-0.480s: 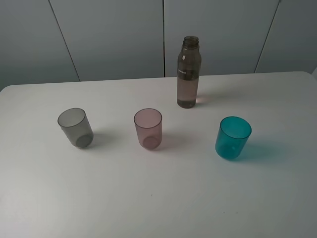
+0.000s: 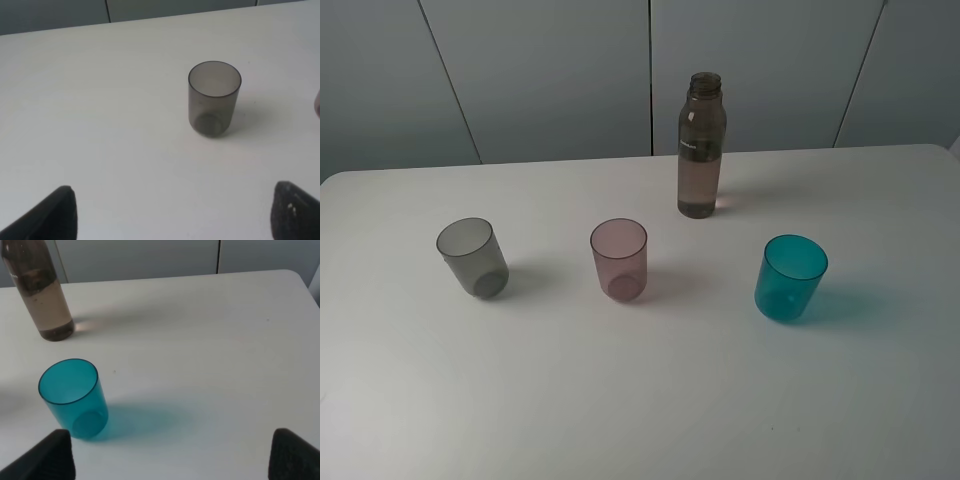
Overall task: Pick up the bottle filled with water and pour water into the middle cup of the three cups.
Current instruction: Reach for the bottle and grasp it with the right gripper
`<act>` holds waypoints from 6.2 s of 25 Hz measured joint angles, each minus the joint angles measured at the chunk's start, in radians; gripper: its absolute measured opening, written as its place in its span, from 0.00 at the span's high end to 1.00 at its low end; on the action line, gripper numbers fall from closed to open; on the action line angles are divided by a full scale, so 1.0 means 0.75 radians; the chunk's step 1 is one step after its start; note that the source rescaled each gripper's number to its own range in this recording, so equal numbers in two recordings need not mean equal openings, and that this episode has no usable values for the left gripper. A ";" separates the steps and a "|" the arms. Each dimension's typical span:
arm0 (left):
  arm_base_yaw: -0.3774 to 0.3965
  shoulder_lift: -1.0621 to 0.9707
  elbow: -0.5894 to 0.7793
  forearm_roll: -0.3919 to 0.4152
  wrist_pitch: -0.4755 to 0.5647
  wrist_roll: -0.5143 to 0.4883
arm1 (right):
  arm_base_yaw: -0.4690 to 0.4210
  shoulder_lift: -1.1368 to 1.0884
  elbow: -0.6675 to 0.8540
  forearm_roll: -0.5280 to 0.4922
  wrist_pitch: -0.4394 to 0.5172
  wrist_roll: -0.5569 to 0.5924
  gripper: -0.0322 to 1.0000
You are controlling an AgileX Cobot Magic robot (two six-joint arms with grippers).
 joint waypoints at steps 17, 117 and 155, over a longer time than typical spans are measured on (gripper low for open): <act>0.000 0.000 0.000 0.000 0.000 0.000 | 0.000 -0.002 -0.012 -0.003 -0.009 0.000 0.43; 0.000 0.000 0.000 0.000 0.000 -0.002 | -0.389 2.522 -0.674 -2.144 -2.671 1.331 0.48; 0.000 0.000 0.000 0.000 0.000 -0.002 | -0.213 3.146 -1.125 -2.122 -3.071 0.835 0.37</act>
